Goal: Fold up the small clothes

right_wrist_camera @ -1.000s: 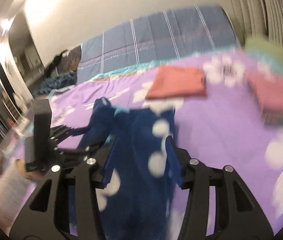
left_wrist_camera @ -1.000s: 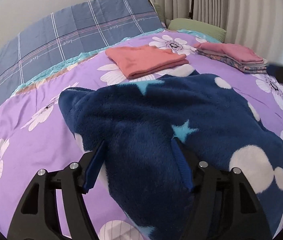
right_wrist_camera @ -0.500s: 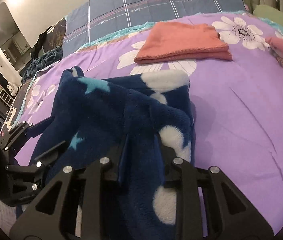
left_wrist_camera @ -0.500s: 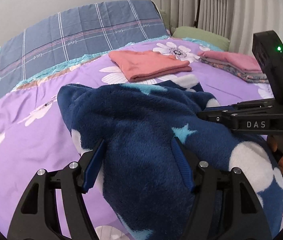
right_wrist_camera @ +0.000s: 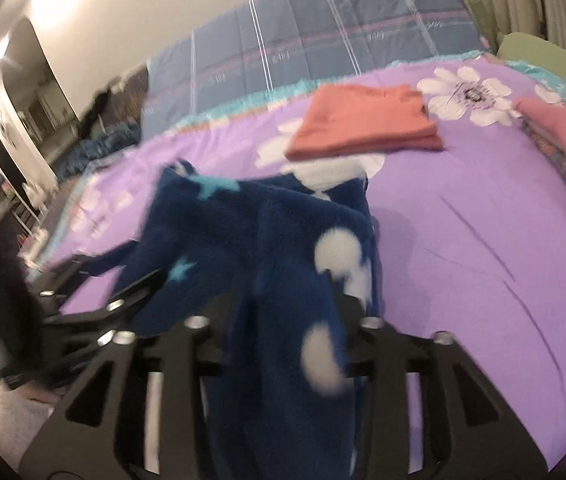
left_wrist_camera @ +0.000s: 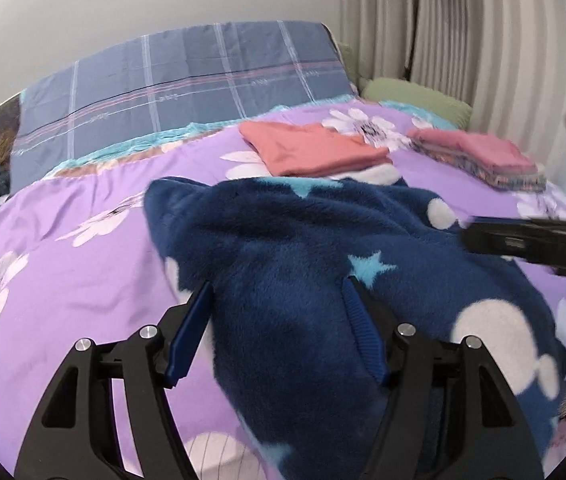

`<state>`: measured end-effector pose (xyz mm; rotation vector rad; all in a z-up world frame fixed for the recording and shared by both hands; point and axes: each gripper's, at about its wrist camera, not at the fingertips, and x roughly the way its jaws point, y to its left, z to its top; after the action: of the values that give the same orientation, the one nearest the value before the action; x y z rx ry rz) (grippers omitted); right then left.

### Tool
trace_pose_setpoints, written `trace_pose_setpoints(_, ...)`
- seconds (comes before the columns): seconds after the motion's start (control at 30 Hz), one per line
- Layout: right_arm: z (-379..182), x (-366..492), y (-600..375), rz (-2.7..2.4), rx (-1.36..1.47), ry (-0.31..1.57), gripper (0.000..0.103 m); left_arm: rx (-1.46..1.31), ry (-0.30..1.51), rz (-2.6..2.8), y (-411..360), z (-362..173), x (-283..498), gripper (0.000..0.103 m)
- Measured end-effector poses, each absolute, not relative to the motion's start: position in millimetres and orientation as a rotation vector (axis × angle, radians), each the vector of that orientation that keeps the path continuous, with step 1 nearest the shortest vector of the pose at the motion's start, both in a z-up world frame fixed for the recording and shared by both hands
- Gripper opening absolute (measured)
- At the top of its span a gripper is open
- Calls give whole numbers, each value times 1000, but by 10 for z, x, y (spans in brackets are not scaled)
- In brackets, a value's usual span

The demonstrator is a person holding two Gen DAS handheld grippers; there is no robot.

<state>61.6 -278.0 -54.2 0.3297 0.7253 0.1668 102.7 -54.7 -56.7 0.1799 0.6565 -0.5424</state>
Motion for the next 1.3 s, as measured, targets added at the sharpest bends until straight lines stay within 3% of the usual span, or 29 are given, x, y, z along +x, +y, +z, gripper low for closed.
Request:
trace_pose_setpoints(0.2,-313,-237,-2567,279,241,651,46,158,573,-586,-181,-307,402,70)
trace_pose_setpoints(0.47,-784,-288,-2553,289,304,760,47,203,632,-562,50,-534,-470,74)
trace_pose_setpoints(0.77,-812,-268,-2533,274,295,768,48,137,657,-542,34,-519,-551,74)
trace_pose_setpoints(1.1,-829,-264,-2564,293,315,766,49,232,667,-601,-134,-639,-756,74)
trace_pose_setpoints(1.23,-779,-314,-2623,290,353,765,49,407,637,-438,-407,-839,-686,75)
trace_pose_setpoints(1.3,-723,-417,-2715,266,390,758,54,421,646,-432,-455,-889,-640,76)
